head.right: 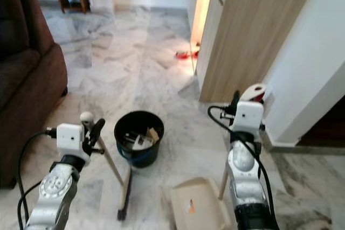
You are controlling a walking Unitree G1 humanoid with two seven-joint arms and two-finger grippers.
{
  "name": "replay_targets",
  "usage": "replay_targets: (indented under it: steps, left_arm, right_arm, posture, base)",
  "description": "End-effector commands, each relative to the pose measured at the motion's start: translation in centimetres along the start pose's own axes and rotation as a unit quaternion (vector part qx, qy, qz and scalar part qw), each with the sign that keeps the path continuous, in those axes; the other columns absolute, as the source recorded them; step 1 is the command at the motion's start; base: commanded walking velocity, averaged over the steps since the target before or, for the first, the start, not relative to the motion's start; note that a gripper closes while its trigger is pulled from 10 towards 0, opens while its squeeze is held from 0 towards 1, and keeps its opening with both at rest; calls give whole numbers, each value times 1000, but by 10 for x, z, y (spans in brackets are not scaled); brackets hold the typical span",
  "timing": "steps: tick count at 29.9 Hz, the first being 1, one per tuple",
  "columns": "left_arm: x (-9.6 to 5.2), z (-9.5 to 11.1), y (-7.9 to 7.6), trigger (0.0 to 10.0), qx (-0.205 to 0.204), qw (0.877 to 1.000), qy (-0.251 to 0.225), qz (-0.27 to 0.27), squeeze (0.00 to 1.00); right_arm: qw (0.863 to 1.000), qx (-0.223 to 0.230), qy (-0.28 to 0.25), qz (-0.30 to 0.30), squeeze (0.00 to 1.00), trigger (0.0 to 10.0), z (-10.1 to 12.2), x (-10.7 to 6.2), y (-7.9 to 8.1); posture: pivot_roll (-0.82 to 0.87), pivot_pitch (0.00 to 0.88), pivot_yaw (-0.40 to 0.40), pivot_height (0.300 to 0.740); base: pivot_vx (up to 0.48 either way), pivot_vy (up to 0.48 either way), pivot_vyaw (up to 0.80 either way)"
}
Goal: Sweep floor
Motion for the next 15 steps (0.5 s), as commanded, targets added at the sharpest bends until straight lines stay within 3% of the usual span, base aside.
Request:
replay_targets:
  steps: [1,7,15]
  left_arm:
    - [5,11,4,10000,7,1000,-21,8,0]
    - [7,13,3,10000,3,1000,-25,6,0]
    - [8,13,1,10000,5,1000,-24,5,0]
  right_arm:
    - [1000,10,-21,-1,0,10000,10,3,0]
    - [1000,14,-12,2,0,10000,9,5,1]
    - [1000,16,-1,2,0,10000,5,5,-1]
  posture:
    - [-98,24,-40,740]
    - [-102,11,-42,740]
    - [-104,0,-45,740]
  base:
    - [0,0,0]
    - [0,0,-72]
    - [0,0,-800]
Point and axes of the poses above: a point about 5 cm out from each wrist's last joint towards the gripper, its own x axis pointing out of the wrist towards the gripper, its own z axis along the axis of the wrist's last joint, y = z × x, the point moved 4 cm from there along x, pointing out of the wrist towards the gripper, and after that the axes turned 15 degrees about x, right-handed, at the moved point
